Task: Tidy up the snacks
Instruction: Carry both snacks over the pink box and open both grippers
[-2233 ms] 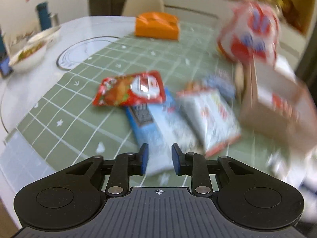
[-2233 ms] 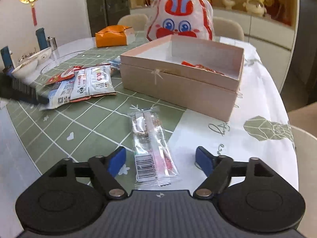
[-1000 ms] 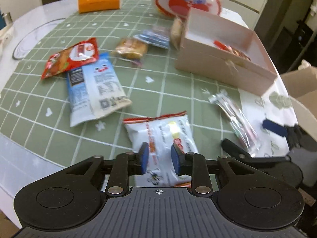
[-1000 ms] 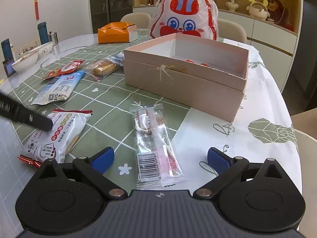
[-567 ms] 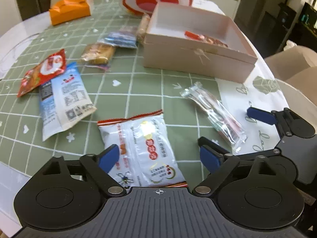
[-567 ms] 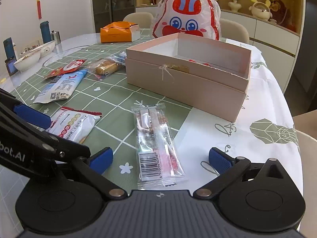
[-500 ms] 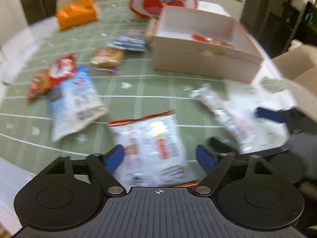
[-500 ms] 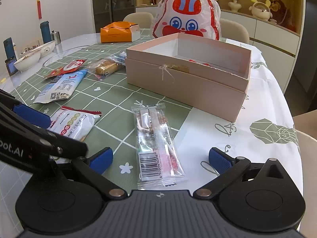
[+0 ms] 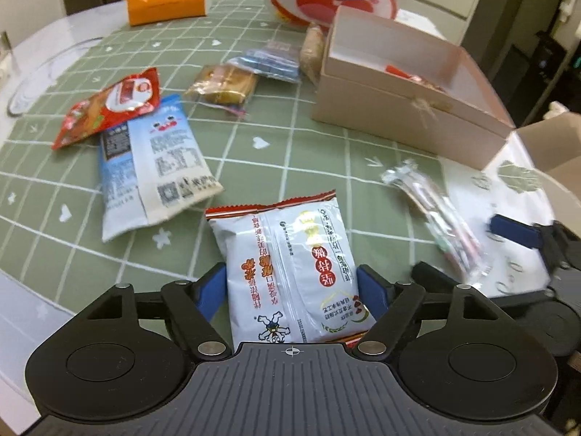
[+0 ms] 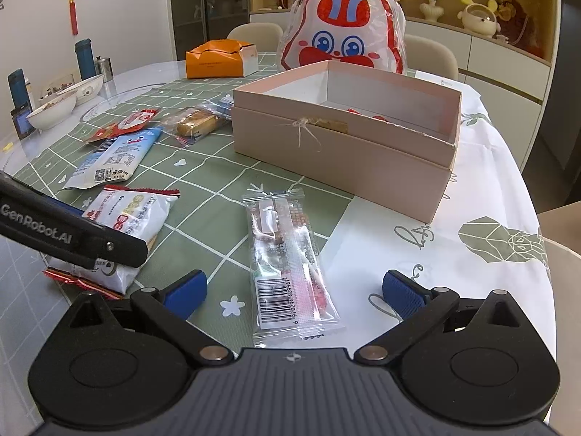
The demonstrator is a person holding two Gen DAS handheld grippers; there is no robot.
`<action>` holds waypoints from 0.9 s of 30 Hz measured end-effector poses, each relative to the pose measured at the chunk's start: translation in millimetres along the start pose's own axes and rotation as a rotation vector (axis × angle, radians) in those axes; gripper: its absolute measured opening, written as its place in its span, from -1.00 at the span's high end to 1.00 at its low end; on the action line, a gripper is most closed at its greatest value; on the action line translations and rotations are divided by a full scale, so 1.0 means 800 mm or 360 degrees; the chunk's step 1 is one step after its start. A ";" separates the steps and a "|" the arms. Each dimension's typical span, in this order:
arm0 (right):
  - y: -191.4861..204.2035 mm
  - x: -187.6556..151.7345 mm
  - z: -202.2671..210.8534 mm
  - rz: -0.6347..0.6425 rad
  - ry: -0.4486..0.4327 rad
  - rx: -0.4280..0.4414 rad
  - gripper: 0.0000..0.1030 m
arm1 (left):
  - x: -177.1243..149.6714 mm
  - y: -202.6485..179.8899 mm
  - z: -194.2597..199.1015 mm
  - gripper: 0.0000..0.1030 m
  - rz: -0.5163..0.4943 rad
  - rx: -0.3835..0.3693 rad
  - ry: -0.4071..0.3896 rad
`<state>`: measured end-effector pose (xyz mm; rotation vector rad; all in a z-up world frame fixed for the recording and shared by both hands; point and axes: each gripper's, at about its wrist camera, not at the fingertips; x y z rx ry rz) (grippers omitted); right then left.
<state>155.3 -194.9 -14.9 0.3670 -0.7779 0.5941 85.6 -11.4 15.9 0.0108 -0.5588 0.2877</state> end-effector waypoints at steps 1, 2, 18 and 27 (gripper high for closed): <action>0.000 0.000 0.000 0.0009 0.0003 0.0009 -1.00 | -0.003 0.000 0.003 -0.58 -0.0001 -0.0027 0.0005; -0.001 0.000 0.000 0.0016 0.0008 0.0019 -1.00 | -0.007 -0.001 0.007 -0.58 -0.0008 -0.0038 0.0006; 0.015 0.036 0.027 0.0107 0.0210 0.0086 0.36 | -0.041 -0.010 0.047 -0.58 -0.0109 -0.0191 -0.0038; -0.014 0.058 0.097 -0.0058 0.0160 0.0123 0.37 | -0.024 -0.022 0.053 -0.58 -0.0250 -0.0378 -0.0104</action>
Point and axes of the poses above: each gripper's, at about its wrist camera, not at the fingertips, and z roughly against the way its jaws point, y to its left, x to its top, and after that the axes turned 4 degrees about -z, right-handed
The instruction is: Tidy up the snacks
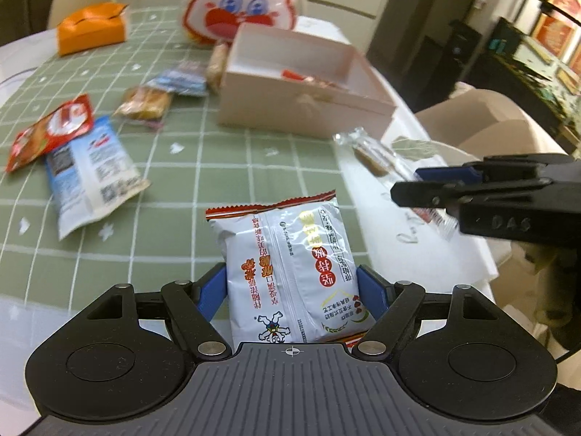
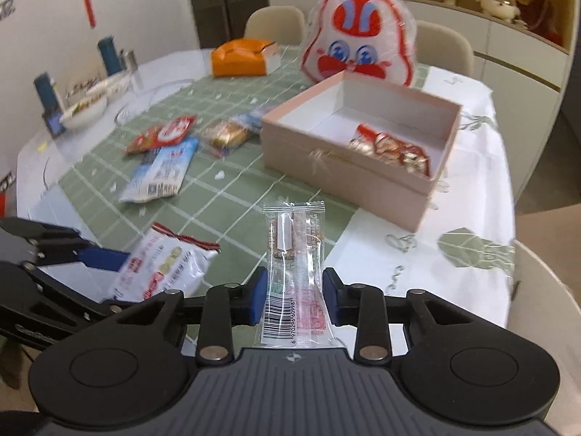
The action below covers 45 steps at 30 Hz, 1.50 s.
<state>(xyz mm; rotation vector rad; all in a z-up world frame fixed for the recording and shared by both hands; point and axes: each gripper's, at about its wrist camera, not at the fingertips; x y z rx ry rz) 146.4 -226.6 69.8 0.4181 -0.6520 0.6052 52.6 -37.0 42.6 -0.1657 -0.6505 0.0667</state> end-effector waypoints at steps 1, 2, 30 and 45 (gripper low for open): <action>-0.001 0.005 0.005 -0.0013 -0.0018 -0.0001 0.37 | 0.007 0.001 0.000 -0.58 -0.0006 -0.0019 -0.0013; -0.003 0.014 0.010 -0.0021 -0.0041 -0.0006 0.37 | 0.018 0.004 0.000 -0.58 -0.0012 -0.0037 -0.0033; -0.096 0.175 -0.101 -0.0389 0.0072 -0.0185 -0.02 | 0.336 0.175 -0.171 -0.28 0.0217 -0.0062 -0.0179; 0.018 0.103 -0.089 -0.0172 0.0122 -0.0023 -0.06 | 0.311 0.193 -0.236 0.44 0.0010 -0.0196 0.0123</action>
Point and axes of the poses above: each gripper's, at about its wrist camera, not at the fingertips, and z roughly against the way its jaws point, y to its left, x to its top, and after that the axes turned 4 degrees about -z, right-handed
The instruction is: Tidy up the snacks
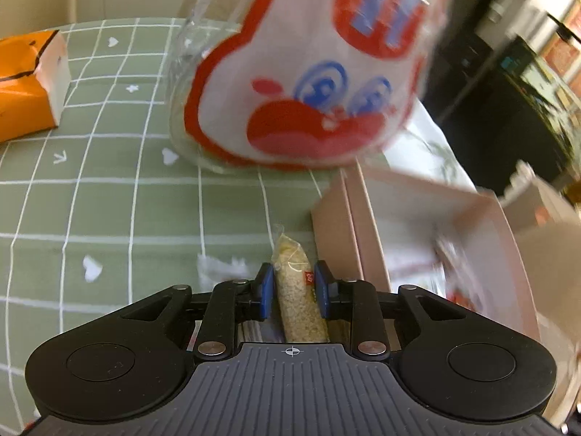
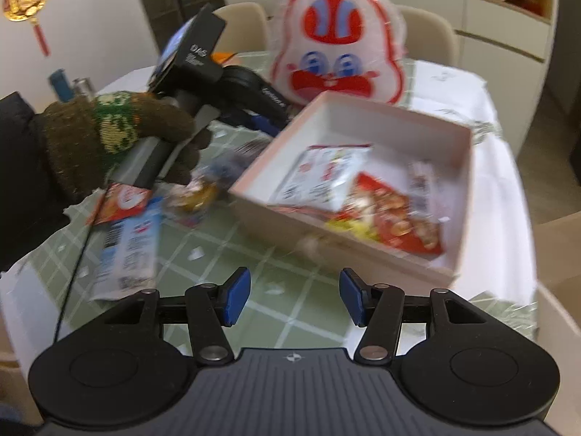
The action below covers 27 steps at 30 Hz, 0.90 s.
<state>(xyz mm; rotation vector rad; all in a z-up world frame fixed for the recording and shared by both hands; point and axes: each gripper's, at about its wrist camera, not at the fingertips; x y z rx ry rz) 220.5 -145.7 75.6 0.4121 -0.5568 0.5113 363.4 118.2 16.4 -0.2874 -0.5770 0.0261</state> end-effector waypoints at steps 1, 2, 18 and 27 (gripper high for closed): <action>0.005 -0.003 -0.005 0.0011 0.0011 0.0007 -0.06 | -0.009 -0.001 0.005 0.44 -0.0016 -0.0009 0.0015; 0.010 -0.006 -0.011 0.0014 0.0024 0.0012 -0.06 | -0.019 -0.001 0.010 0.44 -0.0019 -0.0015 0.0025; 0.078 -0.035 -0.078 -0.0121 0.0167 0.0290 -0.05 | -0.192 -0.011 0.100 0.45 0.0405 -0.0242 0.0117; 0.073 -0.058 -0.054 0.0056 0.0068 0.0008 0.45 | -0.151 -0.033 0.153 0.41 0.0112 0.0090 -0.0198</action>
Point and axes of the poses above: each gripper's, at about its wrist camera, not at the fingertips, and z roughly against the way its jaws point, y to its left, x to its top, and after that the axes turned 4 degrees about -z, right-handed
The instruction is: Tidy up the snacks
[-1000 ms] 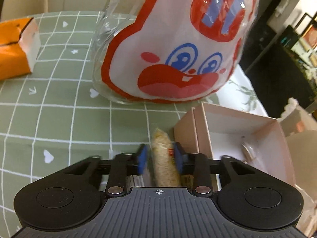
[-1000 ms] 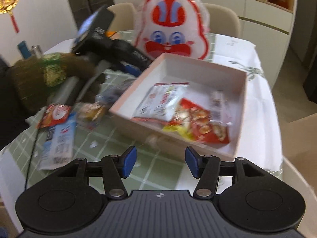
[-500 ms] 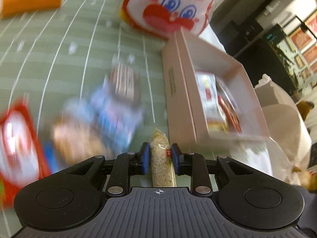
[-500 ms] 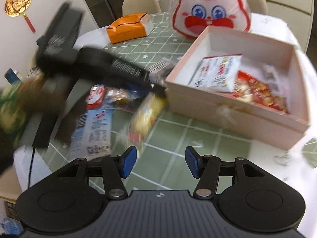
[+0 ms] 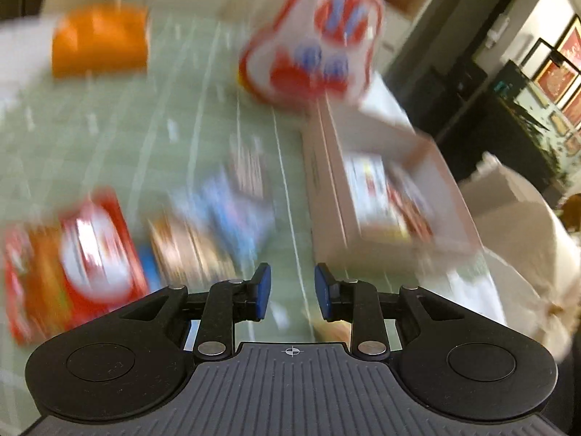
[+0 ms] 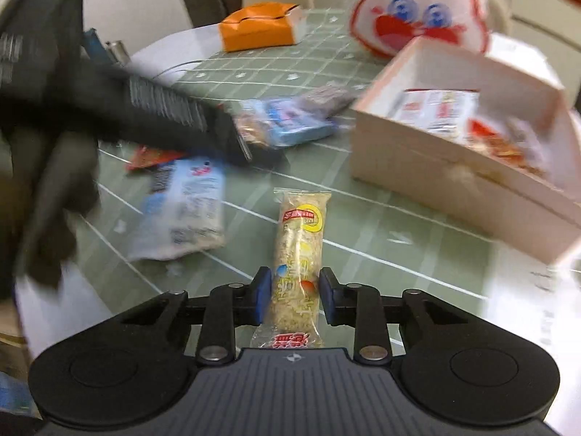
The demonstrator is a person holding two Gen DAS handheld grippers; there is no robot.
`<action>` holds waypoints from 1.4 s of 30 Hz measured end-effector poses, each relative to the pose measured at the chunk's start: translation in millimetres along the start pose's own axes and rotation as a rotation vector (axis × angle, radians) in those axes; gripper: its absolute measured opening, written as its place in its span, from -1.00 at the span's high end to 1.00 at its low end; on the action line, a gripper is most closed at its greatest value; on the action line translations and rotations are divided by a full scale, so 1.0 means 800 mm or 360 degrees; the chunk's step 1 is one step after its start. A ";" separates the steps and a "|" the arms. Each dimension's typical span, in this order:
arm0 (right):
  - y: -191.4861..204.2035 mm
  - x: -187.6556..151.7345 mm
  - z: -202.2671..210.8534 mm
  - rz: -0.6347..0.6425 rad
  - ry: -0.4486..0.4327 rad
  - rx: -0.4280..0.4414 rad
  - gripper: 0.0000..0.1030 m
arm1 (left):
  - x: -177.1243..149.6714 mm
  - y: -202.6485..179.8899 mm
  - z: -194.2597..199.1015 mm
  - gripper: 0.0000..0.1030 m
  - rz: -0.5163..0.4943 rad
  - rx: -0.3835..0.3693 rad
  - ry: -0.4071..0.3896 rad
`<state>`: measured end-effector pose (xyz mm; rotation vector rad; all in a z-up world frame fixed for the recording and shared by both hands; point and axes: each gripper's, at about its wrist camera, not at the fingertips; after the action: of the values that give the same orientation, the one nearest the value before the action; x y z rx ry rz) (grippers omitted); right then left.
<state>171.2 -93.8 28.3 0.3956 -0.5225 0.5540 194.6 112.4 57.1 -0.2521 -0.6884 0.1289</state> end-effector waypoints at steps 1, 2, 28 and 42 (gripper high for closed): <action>-0.006 -0.005 0.004 -0.0011 -0.0012 -0.0023 0.45 | 0.017 -0.003 -0.005 0.41 -0.0039 0.0046 -0.0034; -0.013 -0.009 0.007 -0.0031 -0.0026 -0.0032 0.45 | 0.030 -0.006 -0.012 0.41 -0.0070 0.0086 -0.0043; -0.039 -0.055 0.021 0.0045 -0.0126 -0.0159 0.05 | -0.011 -0.055 -0.042 0.63 -0.0288 0.0156 0.0212; -0.039 -0.062 0.019 0.0078 -0.0136 -0.0203 -0.35 | -0.083 -0.069 0.016 0.58 0.0051 0.0156 0.0021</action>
<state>147.8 -145.3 5.7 0.2866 -0.6477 0.5497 137.4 48.0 40.9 -0.1699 -0.6632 0.1906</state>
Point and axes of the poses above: each gripper's, at about its wrist camera, not at the fingertips, and z roughly against the way its jaws point, y to its left, x to its top, and after that the axes turned 4 degrees about -z, right-handed
